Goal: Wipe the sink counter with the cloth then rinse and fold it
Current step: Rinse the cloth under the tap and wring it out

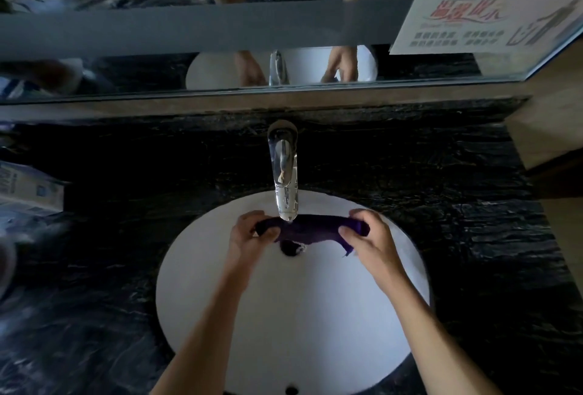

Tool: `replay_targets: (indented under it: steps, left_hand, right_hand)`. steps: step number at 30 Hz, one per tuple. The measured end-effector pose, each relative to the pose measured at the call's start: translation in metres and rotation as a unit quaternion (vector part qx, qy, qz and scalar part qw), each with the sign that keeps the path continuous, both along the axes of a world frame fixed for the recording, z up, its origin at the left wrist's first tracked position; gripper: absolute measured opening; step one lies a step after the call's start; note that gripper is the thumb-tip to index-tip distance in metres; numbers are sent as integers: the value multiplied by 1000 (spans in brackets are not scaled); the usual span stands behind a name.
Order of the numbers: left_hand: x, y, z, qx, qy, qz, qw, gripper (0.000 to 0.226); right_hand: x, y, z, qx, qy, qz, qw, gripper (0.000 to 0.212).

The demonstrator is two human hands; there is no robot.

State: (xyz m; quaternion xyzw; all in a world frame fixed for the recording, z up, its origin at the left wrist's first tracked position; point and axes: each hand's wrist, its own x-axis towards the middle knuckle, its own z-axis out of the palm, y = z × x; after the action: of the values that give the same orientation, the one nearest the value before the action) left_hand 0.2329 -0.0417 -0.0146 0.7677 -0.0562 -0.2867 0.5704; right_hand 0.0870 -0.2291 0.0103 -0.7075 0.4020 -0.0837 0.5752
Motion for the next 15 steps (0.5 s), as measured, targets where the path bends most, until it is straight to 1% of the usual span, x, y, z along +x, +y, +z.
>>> replay_targets:
  steps: [1,2,3,6,9,10,13,15]
  left_hand:
    - [0,4,-2,-22,43,-1,999,30]
    - [0,6,0,-30,75,-2,997,29]
    - [-2,6,-1,-39,102,4,994,27]
    - [-10,-2,-2,-61,158,40,985,27]
    - [-18,-13,-2,-82,226,77,968,18]
    - [-19,-17,-1,-94,248,88,960,16]
    - [-24,-25,1,-138,297,101,939,21]
    - [-24,-26,3,-147,312,114,932,22]
  right_hand:
    - [1,-1,2,66,-16,-6,998,12]
    - [1,-2,3,112,-28,-5,993,7]
    - [3,-3,3,142,-36,-8,989,9]
    - [8,-5,-3,187,-34,-41,981,25]
    - [10,-8,-6,291,-73,-125,946,31]
    - [9,-9,-6,314,-78,-133,937,32]
    - [7,-9,-4,360,-70,-108,924,39]
    - [7,-8,-6,392,-68,-99,912,39]
